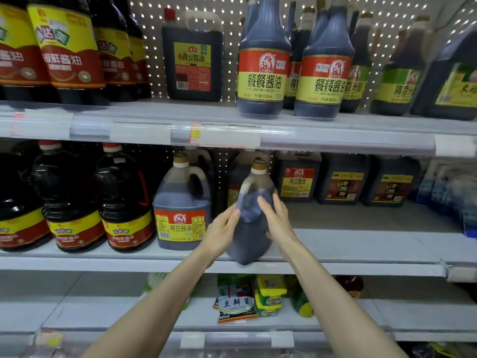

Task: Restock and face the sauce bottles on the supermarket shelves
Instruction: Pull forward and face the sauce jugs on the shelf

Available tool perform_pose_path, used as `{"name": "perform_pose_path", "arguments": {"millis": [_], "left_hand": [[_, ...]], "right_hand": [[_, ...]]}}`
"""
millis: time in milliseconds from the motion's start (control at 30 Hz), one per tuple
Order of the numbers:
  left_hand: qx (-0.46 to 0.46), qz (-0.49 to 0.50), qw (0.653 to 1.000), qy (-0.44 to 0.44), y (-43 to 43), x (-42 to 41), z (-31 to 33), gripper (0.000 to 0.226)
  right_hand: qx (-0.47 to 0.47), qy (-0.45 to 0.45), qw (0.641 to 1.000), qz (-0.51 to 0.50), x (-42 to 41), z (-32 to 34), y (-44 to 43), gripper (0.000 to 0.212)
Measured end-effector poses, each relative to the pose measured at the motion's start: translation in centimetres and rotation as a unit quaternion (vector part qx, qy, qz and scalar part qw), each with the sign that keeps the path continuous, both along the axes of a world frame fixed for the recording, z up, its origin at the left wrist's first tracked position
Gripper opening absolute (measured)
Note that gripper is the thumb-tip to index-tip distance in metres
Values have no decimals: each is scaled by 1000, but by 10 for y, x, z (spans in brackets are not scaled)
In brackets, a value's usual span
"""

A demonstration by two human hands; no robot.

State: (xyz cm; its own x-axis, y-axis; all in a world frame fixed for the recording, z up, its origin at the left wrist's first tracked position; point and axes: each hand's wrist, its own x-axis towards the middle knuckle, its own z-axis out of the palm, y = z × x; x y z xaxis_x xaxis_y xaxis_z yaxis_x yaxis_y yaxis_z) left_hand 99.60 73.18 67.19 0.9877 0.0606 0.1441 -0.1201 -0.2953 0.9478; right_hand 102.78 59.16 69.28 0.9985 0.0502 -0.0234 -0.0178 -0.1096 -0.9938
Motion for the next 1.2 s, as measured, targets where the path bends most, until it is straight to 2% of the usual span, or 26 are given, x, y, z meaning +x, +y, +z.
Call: {"name": "perform_pose_path", "arguments": {"millis": [67, 200, 367, 467, 633, 733, 833, 967, 1100, 1200], "left_hand": [[32, 14, 999, -11, -7, -10, 2, 44], [57, 6, 998, -40, -21, -25, 5, 44], [2, 5, 1000, -30, -23, -31, 2, 45], [-54, -5, 998, -13, -23, -30, -3, 47], [-24, -9, 999, -23, -26, -32, -8, 34], [-24, 24, 999, -28, -15, -20, -7, 22], [-28, 42, 999, -17, -7, -1, -1, 16], [-51, 20, 998, 7, -8, 22, 4, 46], [-74, -1, 997, 30, -7, 42, 12, 32], [-76, -21, 996, 39, 0, 54, 10, 56]], "right_hand": [[2, 3, 1000, 8, 4, 5, -3, 77], [-56, 23, 998, 35, 6, 15, -2, 86], [-91, -17, 996, -9, -4, 6, 10, 98], [-80, -51, 995, -34, -5, 2, 12, 94], [-75, -59, 994, -48, 4, -3, 1, 83], [-66, -71, 995, -28, 9, -3, -7, 68], [-55, -70, 996, -3, 12, 0, -13, 66], [-43, -57, 997, 18, 16, 2, -18, 63], [-30, -38, 998, 30, 23, -1, -24, 65], [-17, -38, 999, 35, 22, -2, -24, 65]]}}
